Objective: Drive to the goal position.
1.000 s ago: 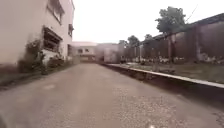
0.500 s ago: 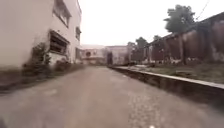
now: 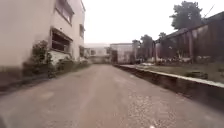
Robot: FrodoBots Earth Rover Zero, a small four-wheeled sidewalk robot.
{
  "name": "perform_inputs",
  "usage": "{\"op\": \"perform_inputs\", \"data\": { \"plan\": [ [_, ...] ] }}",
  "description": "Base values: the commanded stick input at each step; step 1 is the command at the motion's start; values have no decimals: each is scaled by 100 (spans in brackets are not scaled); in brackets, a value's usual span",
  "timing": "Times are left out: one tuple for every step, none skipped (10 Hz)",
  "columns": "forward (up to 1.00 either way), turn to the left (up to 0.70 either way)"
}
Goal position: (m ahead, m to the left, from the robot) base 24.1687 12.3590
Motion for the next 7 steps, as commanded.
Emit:
{"op": "perform_inputs", "data": {
  "plan": [
    [70, 0],
    [70, 0],
    [70, 0],
    [70, 0],
    [70, 0],
    [70, 0],
    [70, 0]
  ]
}}
